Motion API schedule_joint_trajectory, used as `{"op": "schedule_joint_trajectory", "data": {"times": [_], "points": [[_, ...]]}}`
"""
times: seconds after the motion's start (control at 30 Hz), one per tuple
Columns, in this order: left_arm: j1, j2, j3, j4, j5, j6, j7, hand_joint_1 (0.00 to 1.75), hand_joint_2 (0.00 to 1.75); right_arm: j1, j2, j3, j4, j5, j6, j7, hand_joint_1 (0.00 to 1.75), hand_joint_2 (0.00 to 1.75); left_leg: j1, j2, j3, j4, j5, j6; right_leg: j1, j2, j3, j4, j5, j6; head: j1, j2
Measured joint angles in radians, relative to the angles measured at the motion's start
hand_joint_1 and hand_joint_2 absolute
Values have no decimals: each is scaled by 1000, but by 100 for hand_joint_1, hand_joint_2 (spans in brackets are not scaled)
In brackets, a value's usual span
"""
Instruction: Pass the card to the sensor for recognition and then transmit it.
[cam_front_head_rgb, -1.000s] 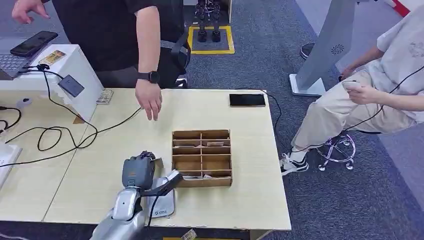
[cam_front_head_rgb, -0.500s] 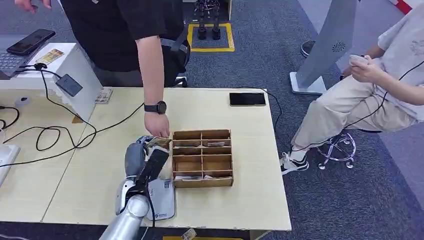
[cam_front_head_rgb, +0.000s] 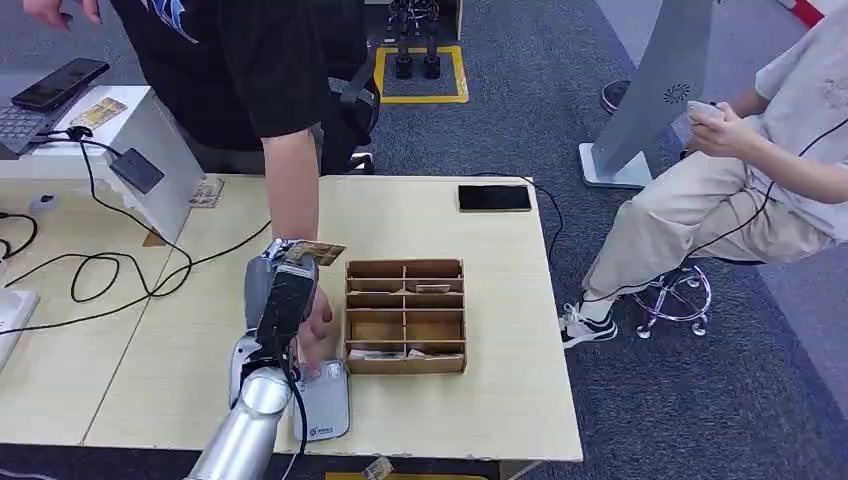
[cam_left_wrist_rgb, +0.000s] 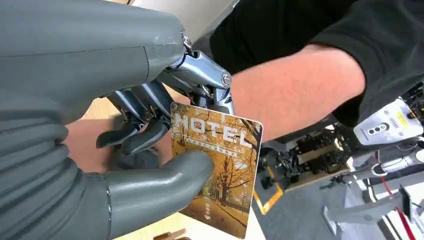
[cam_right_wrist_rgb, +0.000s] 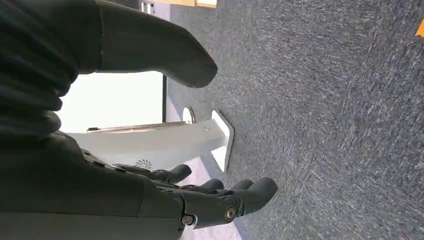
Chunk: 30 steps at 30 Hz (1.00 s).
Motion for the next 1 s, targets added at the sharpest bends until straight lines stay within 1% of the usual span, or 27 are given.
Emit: {"op": "schedule_joint_trajectory", "data": {"times": [0.37,0.87,0.97,1.0], "points": [[-46,11,-5,2,8,-5,18,175,175,-3,3,18,0,0,-1,0,0,175,0,0,0,0,0,0,0,0,0,0,0,0,0,0],[-53,25,-5,27,27,2,18,175,175,-6,4,24,2,0,-3,0,0,175,0,0,0,0,0,0,0,0,0,0,0,0,0,0],[-53,26,-5,31,-12,37,18,175,175,-6,4,24,2,0,-5,0,0,175,0,0,0,0,0,0,0,0,0,0,0,0,0,0],[-53,27,-6,33,-50,63,28,175,175,-6,4,25,2,0,-4,0,0,175,0,0,-1,0,0,0,0,0,0,0,0,0,0,0]]}}
